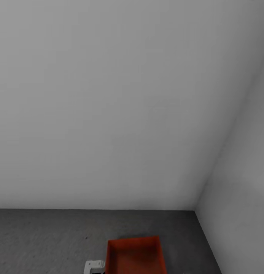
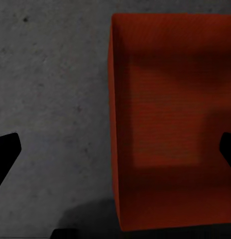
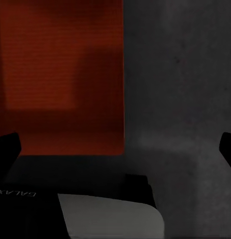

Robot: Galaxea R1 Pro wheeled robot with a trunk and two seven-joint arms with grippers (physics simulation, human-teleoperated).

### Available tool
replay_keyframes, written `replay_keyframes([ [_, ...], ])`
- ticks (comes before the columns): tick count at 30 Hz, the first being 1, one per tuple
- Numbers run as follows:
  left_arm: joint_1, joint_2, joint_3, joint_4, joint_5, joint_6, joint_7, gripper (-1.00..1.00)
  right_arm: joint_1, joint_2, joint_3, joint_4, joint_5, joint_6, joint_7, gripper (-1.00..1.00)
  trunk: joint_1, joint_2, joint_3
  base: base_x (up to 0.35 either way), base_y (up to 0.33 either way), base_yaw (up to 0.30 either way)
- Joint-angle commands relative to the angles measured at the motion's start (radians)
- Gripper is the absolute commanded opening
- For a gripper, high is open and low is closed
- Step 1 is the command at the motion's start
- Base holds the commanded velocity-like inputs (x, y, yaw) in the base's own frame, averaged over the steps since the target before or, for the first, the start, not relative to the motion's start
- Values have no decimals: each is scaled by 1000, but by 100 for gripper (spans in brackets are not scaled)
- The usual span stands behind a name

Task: Move the two storage containers from the living room to the garage. In the garage, place one container on the floor and stack the other container on top of it (either order is fine).

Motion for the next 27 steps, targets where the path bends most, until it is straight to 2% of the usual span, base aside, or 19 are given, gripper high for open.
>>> replay_keyframes([
  [1, 1, 0, -9, 1, 10, -6, 6, 100, 0, 0, 4, 10, 0, -2, 2, 100, 0, 0, -1, 0, 0, 0],
  [11, 8, 1, -8, 2, 10, -37, 11, 100, 0, -3, 3, 63, -1, -32, 3, 100, 0, 0, -1, -8, 40, -63],
  [20, 8, 1, -8, 2, 9, -40, 10, 100, 0, -6, 2, 67, -1, -35, 5, 100, 0, 0, -1, -62, 153, -221],
  [27, 9, 1, -10, 2, 5, -41, 5, 100, 0, -7, 1, 67, -1, -36, 8, 100, 0, 0, -1, -20, 44, -269],
])
